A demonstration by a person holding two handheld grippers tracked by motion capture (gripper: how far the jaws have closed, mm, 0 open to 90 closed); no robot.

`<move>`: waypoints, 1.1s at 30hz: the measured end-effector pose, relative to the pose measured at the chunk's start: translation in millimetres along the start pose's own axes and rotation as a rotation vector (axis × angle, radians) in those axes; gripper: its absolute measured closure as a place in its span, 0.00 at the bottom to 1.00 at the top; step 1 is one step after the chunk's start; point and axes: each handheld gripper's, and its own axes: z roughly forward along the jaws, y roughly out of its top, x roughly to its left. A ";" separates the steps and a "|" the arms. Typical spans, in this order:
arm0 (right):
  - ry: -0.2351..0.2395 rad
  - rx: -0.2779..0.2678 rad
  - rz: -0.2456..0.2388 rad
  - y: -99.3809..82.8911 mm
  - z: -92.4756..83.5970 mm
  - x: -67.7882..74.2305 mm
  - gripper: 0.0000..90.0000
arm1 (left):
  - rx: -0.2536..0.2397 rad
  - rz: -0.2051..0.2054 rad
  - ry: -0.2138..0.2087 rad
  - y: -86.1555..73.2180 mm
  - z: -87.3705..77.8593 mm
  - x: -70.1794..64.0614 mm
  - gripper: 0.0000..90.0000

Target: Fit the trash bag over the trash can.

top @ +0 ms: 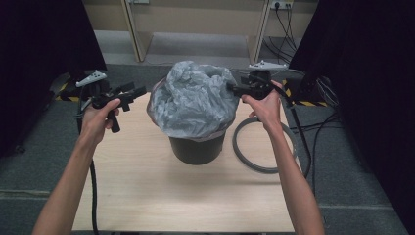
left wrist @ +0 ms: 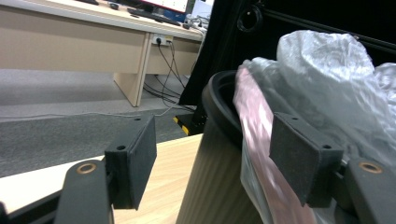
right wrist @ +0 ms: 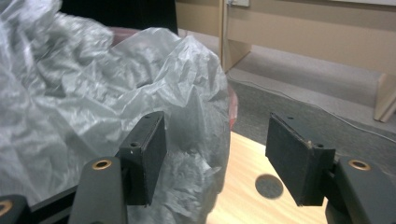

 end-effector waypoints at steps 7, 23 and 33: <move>0.009 -0.002 0.009 3.6 12.6 -3.1 0.42 | 0.024 0.010 -0.038 2.9 12.1 -11.7 0.35; 0.026 -0.001 0.013 5.1 10.9 -5.7 0.39 | 0.038 -0.011 -0.094 6.5 33.0 -22.8 0.95; 0.025 -0.023 -0.001 2.7 -8.9 -3.8 0.39 | 0.003 -0.076 -0.007 -4.4 36.4 5.4 1.00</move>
